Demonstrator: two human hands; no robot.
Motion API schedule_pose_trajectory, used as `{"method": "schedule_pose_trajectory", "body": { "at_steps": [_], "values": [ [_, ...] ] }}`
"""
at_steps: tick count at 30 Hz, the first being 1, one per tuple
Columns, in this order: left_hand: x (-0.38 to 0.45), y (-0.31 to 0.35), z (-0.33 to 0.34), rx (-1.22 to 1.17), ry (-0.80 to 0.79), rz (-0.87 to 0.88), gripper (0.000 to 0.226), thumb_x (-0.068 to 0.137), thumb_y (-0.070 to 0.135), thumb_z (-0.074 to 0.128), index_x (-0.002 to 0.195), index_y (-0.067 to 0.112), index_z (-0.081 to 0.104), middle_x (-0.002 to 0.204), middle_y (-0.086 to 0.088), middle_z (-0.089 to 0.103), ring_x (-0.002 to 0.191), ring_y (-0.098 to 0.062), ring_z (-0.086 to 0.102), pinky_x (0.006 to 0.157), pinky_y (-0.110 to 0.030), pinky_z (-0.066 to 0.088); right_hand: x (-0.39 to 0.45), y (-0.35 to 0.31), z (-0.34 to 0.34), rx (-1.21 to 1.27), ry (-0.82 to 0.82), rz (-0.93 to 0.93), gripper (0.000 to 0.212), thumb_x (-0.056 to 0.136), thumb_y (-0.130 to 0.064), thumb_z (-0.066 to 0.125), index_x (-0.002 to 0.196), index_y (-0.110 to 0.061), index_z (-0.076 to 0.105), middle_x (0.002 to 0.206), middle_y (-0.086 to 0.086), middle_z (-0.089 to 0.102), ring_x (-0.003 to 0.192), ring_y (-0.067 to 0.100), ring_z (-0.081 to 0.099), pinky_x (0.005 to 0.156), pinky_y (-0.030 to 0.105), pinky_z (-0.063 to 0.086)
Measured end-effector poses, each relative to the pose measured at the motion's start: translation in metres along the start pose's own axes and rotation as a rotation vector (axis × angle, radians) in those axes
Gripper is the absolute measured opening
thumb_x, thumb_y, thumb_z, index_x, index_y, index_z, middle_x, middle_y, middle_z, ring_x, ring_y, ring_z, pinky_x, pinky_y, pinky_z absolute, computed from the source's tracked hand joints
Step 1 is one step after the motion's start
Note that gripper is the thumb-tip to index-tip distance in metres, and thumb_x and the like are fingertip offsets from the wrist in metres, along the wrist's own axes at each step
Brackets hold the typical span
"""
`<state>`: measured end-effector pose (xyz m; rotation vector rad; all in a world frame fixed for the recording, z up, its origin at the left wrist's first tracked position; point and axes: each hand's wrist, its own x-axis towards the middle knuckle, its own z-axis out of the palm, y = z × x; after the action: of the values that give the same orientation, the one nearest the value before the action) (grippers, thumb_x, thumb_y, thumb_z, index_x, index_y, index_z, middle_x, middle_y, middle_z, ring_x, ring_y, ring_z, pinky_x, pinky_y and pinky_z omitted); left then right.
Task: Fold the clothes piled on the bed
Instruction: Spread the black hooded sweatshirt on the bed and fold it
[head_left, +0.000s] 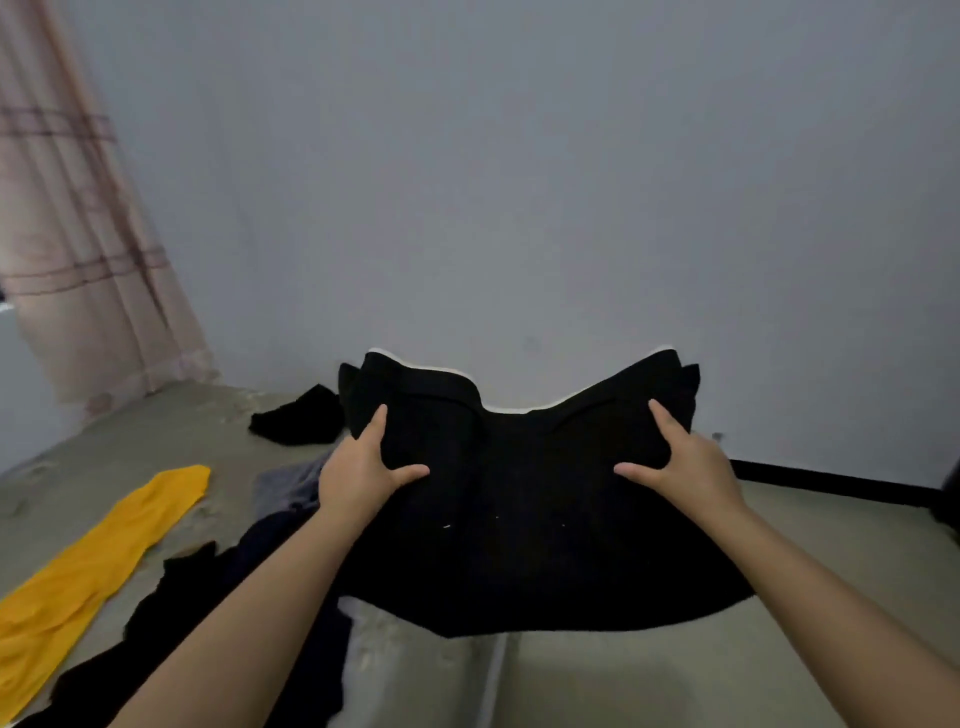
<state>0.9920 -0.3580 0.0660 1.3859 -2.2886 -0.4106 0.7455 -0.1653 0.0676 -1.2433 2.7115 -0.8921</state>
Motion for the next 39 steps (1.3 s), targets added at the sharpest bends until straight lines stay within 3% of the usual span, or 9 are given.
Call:
{"method": "schedule_pose_trajectory", "body": {
  "at_steps": [3, 7, 10, 14, 28, 39],
  "values": [
    [0.053, 0.097, 0.035, 0.018, 0.001, 0.119, 0.096, 0.073, 0.053, 0.068, 0.147, 0.024, 0.014, 0.125, -0.014, 0.055, 0.114, -0.03, 0.052, 0.088, -0.037, 0.044, 0.049, 0.066, -0.046, 0.011, 0.093, 0.047, 0.091, 0.075, -0.047, 0.068, 0.146, -0.024, 0.017, 0.122, 0.012, 0.055, 0.113, 0.027, 0.052, 0.09, 0.032, 0.042],
    [0.105, 0.2, 0.081, -0.072, -0.006, 0.207, 0.097, 0.072, 0.05, 0.07, 0.147, 0.024, 0.014, 0.131, -0.012, 0.051, 0.116, -0.03, 0.05, 0.09, -0.037, 0.044, 0.117, 0.134, -0.104, -0.017, 0.188, 0.09, 0.09, 0.075, -0.047, 0.068, 0.146, -0.024, 0.019, 0.129, 0.012, 0.052, 0.116, 0.028, 0.05, 0.09, 0.032, 0.042],
    [0.148, 0.25, 0.101, -0.11, -0.03, 0.257, 0.097, 0.071, 0.049, 0.071, 0.147, 0.027, 0.014, 0.132, -0.012, 0.049, 0.118, -0.03, 0.049, 0.093, -0.035, 0.041, 0.173, 0.161, -0.138, -0.044, 0.228, 0.093, 0.088, 0.075, -0.05, 0.067, 0.146, -0.026, 0.02, 0.128, 0.011, 0.053, 0.116, 0.028, 0.051, 0.088, 0.032, 0.042],
    [0.213, 0.296, 0.115, -0.115, 0.051, 0.29, 0.096, 0.071, 0.049, 0.071, 0.146, 0.026, 0.016, 0.128, -0.014, 0.051, 0.116, -0.031, 0.049, 0.091, -0.034, 0.04, 0.259, 0.173, -0.161, -0.109, 0.265, 0.038, 0.087, 0.075, -0.051, 0.066, 0.145, -0.025, 0.022, 0.128, 0.01, 0.053, 0.117, 0.029, 0.05, 0.089, 0.033, 0.041],
    [0.529, 0.4, 0.175, -0.192, 0.201, 0.348, 0.097, 0.071, 0.048, 0.071, 0.147, 0.021, 0.016, 0.131, -0.014, 0.048, 0.118, -0.031, 0.047, 0.091, -0.035, 0.04, 0.589, 0.177, -0.175, -0.166, 0.397, -0.05, 0.089, 0.075, -0.05, 0.067, 0.146, -0.024, 0.021, 0.123, 0.014, 0.054, 0.114, 0.032, 0.05, 0.089, 0.035, 0.041],
    [0.757, 0.351, 0.27, -0.138, 0.224, 0.079, 0.097, 0.071, 0.047, 0.072, 0.147, 0.021, 0.015, 0.129, -0.016, 0.05, 0.116, -0.032, 0.049, 0.091, -0.036, 0.041, 0.885, 0.17, -0.038, -0.051, 0.174, -0.258, 0.091, 0.075, -0.049, 0.067, 0.146, -0.023, 0.018, 0.127, 0.012, 0.052, 0.115, 0.027, 0.051, 0.092, 0.031, 0.04]
  ]
}}
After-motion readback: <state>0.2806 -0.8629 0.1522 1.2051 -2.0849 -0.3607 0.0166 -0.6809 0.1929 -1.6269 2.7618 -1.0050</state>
